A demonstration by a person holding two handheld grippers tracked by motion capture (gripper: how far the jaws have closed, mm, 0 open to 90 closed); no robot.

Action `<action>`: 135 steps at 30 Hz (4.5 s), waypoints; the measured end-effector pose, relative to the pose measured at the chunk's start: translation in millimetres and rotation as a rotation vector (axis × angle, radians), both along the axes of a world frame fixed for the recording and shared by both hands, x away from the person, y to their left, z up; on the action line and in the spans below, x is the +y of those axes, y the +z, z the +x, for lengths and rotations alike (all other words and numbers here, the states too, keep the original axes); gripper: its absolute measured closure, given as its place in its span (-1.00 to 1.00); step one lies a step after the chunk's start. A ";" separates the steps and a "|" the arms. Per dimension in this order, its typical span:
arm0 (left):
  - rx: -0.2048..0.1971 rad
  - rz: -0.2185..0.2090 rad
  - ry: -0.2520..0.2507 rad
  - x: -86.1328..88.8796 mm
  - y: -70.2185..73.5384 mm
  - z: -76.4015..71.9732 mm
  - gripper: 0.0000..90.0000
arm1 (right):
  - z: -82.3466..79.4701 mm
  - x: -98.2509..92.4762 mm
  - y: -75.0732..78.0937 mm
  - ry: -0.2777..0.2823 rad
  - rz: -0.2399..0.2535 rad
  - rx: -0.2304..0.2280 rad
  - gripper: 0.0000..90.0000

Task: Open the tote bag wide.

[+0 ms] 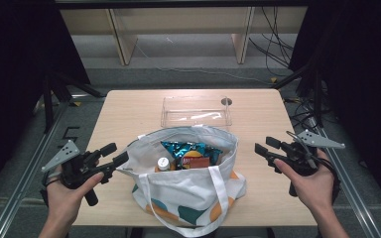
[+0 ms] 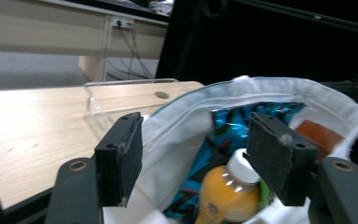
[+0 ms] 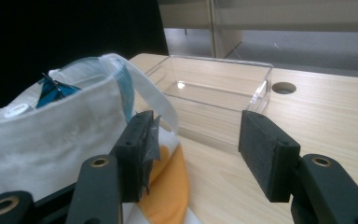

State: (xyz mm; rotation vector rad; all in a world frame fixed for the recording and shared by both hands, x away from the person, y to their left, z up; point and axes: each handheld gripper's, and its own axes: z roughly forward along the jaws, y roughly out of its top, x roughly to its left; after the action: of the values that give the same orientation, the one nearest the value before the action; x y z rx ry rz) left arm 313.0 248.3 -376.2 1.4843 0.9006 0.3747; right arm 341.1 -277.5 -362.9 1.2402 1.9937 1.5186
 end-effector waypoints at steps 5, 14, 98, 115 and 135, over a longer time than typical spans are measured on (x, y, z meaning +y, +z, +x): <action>0.001 0.009 -0.041 -12.7 1.8 -4.4 -0.13 | 1.9 7.4 6.4 0.015 -0.003 -0.020 0.03; -0.015 0.152 -0.206 -51.3 10.5 -13.8 -0.10 | 7.4 23.9 19.3 0.067 -0.022 -0.026 0.00; 0.087 0.615 -0.589 -154.9 -56.3 -31.6 0.82 | 8.7 57.8 -42.2 0.141 -0.461 0.344 0.75; -0.019 0.280 -0.159 -52.3 9.1 -3.6 -0.02 | 13.5 56.0 1.3 0.127 -0.331 0.127 0.29; 0.074 0.499 -0.061 -46.6 -42.1 53.7 0.91 | 43.1 76.2 -31.6 0.158 -0.330 0.223 0.87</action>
State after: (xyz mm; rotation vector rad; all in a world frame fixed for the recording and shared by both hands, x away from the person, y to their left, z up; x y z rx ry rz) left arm 366.8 201.8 -418.3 1.9881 0.8539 0.5285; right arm 384.2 -201.3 -394.6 1.1771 2.4180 1.0896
